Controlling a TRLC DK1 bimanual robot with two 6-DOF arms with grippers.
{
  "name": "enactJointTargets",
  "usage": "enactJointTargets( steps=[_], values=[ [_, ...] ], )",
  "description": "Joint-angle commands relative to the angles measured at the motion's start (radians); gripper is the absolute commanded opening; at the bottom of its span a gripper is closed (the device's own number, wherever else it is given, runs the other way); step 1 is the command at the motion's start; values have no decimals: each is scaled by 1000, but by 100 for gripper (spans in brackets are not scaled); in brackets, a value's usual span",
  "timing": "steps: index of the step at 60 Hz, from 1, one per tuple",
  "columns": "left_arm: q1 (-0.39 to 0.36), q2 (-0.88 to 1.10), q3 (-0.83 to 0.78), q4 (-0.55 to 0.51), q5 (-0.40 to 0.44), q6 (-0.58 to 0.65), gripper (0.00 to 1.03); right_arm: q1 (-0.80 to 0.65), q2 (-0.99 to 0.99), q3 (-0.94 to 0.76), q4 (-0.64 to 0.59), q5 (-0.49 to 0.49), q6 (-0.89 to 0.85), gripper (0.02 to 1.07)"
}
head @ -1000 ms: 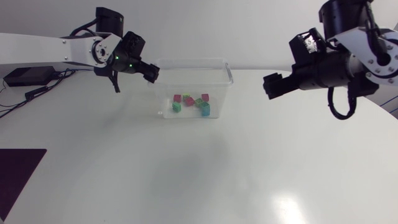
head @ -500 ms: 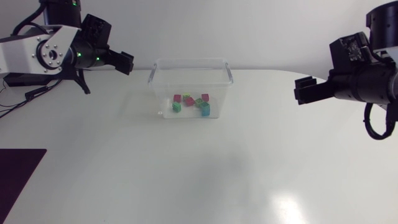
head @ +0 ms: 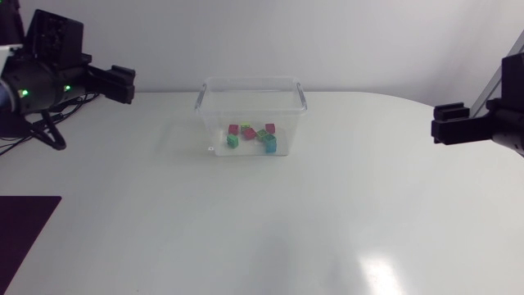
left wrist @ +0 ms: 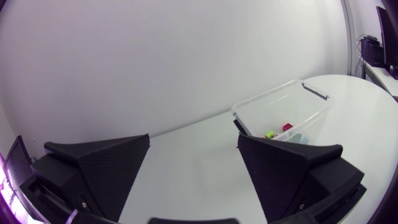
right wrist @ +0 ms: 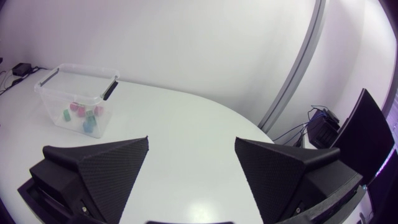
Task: Place the duplo bricks in the container
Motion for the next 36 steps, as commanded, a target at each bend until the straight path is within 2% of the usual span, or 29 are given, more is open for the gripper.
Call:
enactJointTargets(
  steps=[1,9,27,36],
  values=[
    [9,-79,-70,-13,-31,-28,99,-18,-53,-39,-11,16,22,102],
    [8,-183,-145,-49,-74,-22,99,-47,-131,-81,-7,15,27,102],
    [3,-441,-307,-13,-86,-25,99,-56,-266,-142,-28,21,27,102],
    [1,-514,-340,-26,-126,-37,99,-73,-337,-177,-39,27,24,102]
  ],
)
